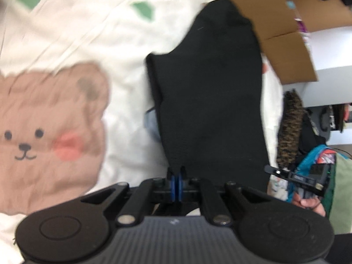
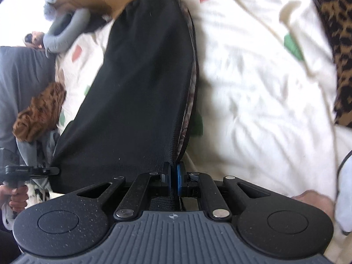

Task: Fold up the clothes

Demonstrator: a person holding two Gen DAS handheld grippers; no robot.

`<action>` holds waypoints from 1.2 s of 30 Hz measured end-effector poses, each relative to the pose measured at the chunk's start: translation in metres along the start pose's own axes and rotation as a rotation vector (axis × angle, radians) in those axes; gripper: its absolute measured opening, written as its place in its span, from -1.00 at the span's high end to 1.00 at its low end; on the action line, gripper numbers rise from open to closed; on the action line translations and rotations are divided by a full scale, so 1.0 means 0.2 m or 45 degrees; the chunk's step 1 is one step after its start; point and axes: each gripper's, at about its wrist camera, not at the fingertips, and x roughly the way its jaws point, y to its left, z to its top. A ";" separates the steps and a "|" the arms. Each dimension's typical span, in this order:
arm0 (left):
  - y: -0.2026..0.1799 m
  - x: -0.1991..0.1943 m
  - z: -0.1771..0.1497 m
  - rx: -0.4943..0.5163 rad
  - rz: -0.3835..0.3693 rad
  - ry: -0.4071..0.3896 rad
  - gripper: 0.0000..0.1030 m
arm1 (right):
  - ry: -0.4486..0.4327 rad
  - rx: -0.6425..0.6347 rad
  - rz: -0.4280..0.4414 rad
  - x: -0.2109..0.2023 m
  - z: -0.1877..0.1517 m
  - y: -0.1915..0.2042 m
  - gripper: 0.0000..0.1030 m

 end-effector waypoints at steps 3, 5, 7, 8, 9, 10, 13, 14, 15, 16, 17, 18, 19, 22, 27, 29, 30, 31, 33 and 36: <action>0.05 0.07 0.00 -0.008 0.012 0.012 0.94 | 0.030 -0.001 -0.014 0.06 -0.03 -0.02 0.94; 0.06 0.11 0.01 0.001 0.023 0.021 0.94 | 0.039 0.005 -0.019 0.09 -0.05 -0.04 0.94; 0.07 0.13 0.01 0.005 0.031 0.031 0.94 | 0.040 0.024 -0.016 0.11 -0.06 -0.05 0.93; 0.07 0.15 0.02 0.004 0.032 0.035 0.94 | 0.041 0.029 -0.014 0.13 -0.07 -0.05 0.92; 0.07 0.16 0.02 0.007 0.035 0.039 0.94 | 0.042 0.035 -0.014 0.14 -0.07 -0.06 0.91; 0.07 0.17 0.03 0.011 0.038 0.043 0.94 | 0.042 0.046 -0.011 0.15 -0.07 -0.07 0.87; 0.07 0.19 0.04 0.022 0.049 0.053 0.94 | 0.030 0.064 0.013 0.17 -0.07 -0.08 0.61; 0.07 0.19 0.05 0.024 0.049 0.055 0.94 | 0.027 0.074 0.019 0.17 -0.07 -0.09 0.58; 0.08 0.19 0.05 0.026 0.050 0.058 0.94 | 0.025 0.083 0.026 0.17 -0.07 -0.10 0.58; 0.08 0.19 0.04 0.029 0.050 0.060 0.94 | 0.025 0.097 0.040 0.18 -0.07 -0.12 0.57; 0.10 0.18 0.04 0.033 0.048 0.064 0.94 | 0.031 0.117 0.065 0.18 -0.06 -0.14 0.56; 0.10 0.18 0.04 0.036 0.046 0.067 0.94 | 0.037 0.136 0.090 0.19 -0.06 -0.16 0.51; 0.11 0.18 0.04 0.038 0.044 0.071 0.94 | 0.043 0.156 0.115 0.20 -0.05 -0.17 0.46; 0.17 0.15 0.03 0.039 0.042 0.081 0.94 | 0.069 0.249 0.220 0.24 -0.04 -0.25 0.44; 0.20 0.14 0.02 0.034 0.031 0.093 0.94 | 0.132 0.276 0.312 0.30 0.00 -0.28 0.44; 0.22 0.14 0.02 0.028 0.020 0.100 0.93 | 0.151 0.269 0.334 0.31 0.00 -0.28 0.44; 0.22 0.13 0.02 0.023 0.014 0.105 0.93 | 0.160 0.264 0.344 0.32 0.00 -0.27 0.44; 0.23 0.13 0.02 0.018 0.008 0.110 0.93 | 0.166 0.256 0.355 0.32 0.00 -0.27 0.44; 0.24 0.13 0.02 0.011 0.002 0.118 0.93 | 0.183 0.247 0.374 0.33 -0.01 -0.26 0.44; 0.24 0.12 0.02 0.018 -0.001 0.129 0.93 | 0.222 0.226 0.398 0.33 -0.03 -0.23 0.44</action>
